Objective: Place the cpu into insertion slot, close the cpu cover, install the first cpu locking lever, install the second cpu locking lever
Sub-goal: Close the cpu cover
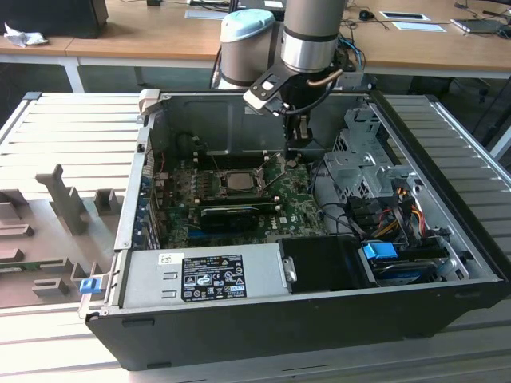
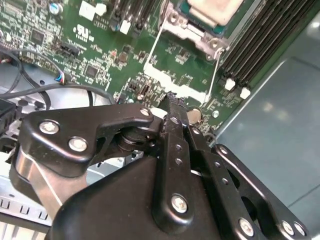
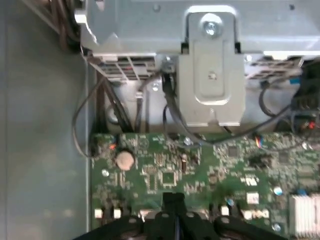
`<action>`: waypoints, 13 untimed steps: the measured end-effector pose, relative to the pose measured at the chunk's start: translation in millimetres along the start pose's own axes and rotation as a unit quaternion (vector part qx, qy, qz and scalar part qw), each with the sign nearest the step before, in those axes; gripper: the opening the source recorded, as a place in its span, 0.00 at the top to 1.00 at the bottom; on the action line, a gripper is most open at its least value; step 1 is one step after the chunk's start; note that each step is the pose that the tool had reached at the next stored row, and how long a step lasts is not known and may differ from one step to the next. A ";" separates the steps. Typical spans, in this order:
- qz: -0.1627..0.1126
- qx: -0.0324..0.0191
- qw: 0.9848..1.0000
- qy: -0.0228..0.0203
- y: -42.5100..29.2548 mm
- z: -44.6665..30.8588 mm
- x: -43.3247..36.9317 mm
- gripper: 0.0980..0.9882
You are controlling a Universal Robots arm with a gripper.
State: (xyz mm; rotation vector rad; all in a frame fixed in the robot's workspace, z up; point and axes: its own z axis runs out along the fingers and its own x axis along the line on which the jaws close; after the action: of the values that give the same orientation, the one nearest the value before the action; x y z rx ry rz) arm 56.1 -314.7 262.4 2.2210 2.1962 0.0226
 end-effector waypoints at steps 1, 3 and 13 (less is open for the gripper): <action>0.000 0.000 1.000 0.000 2.7 2.1 0.2 0.99; 0.000 0.000 1.000 0.000 5.0 8.2 0.3 0.99; -0.001 0.004 1.000 0.000 -2.5 8.5 0.2 0.99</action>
State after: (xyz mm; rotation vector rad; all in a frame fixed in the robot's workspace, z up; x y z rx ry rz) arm 53.8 -314.5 253.8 2.2223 2.2031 0.0141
